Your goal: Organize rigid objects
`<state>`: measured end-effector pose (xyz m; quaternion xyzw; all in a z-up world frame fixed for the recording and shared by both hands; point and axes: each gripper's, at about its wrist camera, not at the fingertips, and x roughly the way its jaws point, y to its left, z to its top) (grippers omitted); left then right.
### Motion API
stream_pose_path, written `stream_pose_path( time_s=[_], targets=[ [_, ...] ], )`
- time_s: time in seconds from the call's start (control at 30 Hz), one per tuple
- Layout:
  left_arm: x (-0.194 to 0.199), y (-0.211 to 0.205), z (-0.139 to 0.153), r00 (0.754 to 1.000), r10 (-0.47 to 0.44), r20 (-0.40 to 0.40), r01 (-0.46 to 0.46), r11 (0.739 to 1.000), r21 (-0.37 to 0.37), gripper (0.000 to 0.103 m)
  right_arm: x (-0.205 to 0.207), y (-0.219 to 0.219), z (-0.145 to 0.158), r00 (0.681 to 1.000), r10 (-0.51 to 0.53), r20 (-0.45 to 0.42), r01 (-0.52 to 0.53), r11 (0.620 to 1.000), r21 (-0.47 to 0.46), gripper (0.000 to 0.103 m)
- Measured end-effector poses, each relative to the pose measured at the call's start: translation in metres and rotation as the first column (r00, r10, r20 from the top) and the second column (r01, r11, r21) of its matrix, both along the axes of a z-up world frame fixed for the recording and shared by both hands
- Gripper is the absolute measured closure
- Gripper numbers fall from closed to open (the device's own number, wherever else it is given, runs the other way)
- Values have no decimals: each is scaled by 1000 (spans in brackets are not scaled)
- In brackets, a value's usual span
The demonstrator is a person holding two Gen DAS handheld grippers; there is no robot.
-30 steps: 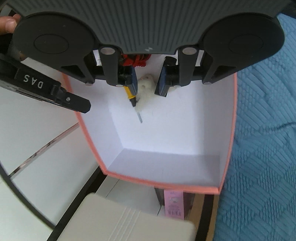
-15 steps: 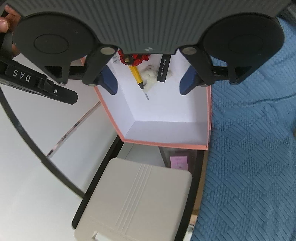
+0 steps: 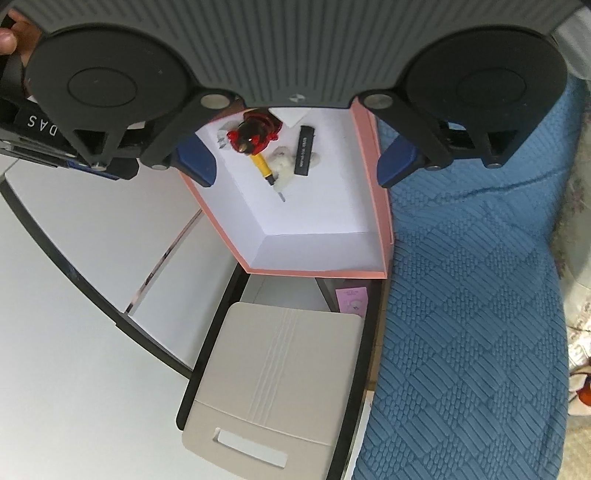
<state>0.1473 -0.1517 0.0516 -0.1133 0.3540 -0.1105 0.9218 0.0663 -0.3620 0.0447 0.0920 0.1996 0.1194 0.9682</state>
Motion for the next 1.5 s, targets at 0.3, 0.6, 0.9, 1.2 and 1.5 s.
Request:
stream_pose_path(
  time_s=[0.3,0.6,0.9,1.2,1.5],
  targets=[
    [-22,13,-14,1000,13,-11,-13,1000,7,4,-22,8,-21,999,-43,26,43,999,9,19],
    [-38,22,-24,1000,23,3,-23,1000,8,4,-31,14,-37,998,-52,29,51,998,19,19],
    [-49,23,-21,998,33,50,-33,999,15,3,-35,18,-48,997,-64,38,65,998,-4,19],
    [-61,21,-28,999,34,41,-36,999,32,3,-44,18,-49,997,-64,52,66,997,-27,19],
    [-66,18,-31,999,26,39,-28,999,39,1,-48,17,-50,996,-70,53,72,997,-39,19]
  ],
)
